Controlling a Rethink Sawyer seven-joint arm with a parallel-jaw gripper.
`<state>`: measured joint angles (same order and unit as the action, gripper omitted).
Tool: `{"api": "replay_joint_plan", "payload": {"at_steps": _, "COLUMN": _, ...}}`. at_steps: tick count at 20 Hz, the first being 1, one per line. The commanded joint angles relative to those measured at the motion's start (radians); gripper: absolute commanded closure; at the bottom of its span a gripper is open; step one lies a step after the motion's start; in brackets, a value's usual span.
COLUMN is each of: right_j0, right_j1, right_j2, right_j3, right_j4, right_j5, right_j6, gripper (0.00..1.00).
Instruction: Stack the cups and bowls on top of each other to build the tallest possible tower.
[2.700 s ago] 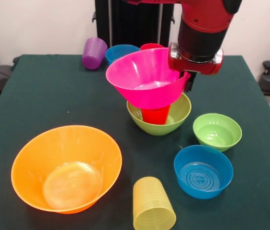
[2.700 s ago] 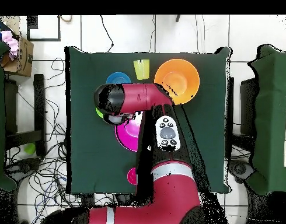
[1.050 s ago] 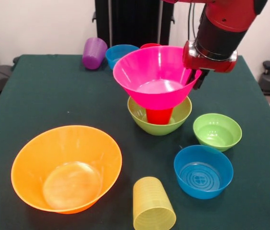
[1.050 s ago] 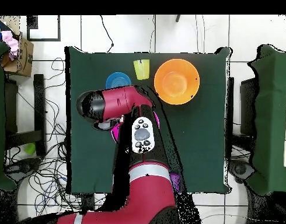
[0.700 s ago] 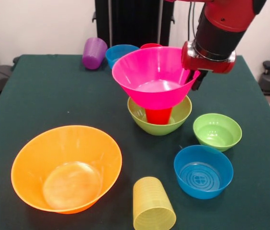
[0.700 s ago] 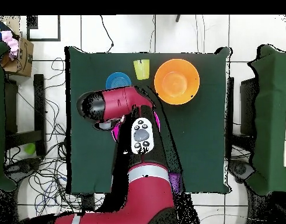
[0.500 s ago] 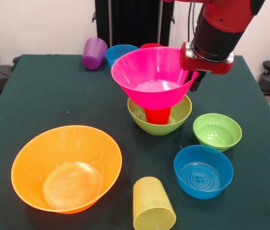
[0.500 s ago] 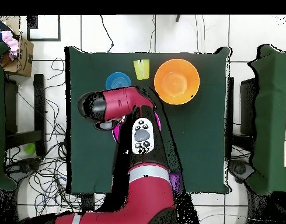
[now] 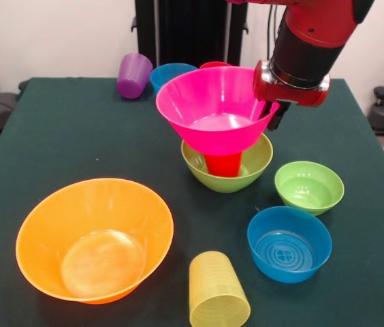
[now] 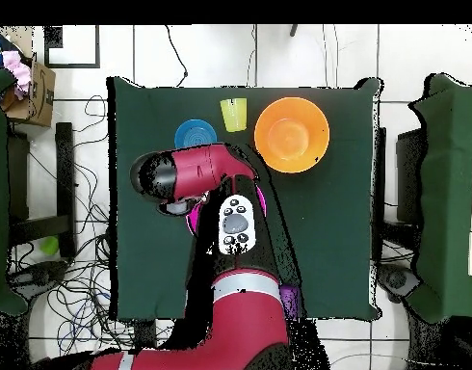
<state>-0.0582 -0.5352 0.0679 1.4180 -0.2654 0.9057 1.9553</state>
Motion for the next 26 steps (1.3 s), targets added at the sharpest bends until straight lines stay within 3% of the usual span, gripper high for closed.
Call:
{"api": "replay_joint_plan", "payload": {"at_steps": 1, "right_j0": -0.001, "right_j1": 0.110, "right_j2": 0.063, "right_j3": 0.023, "right_j4": -0.039, "right_j5": -0.159, "right_j6": 0.038, "gripper": 1.00}}
{"api": "replay_joint_plan", "payload": {"at_steps": 26, "right_j0": -0.002, "right_j1": 0.109, "right_j2": 0.063, "right_j3": 0.029, "right_j4": -0.034, "right_j5": -0.168, "right_j6": 0.045, "gripper": 1.00}}
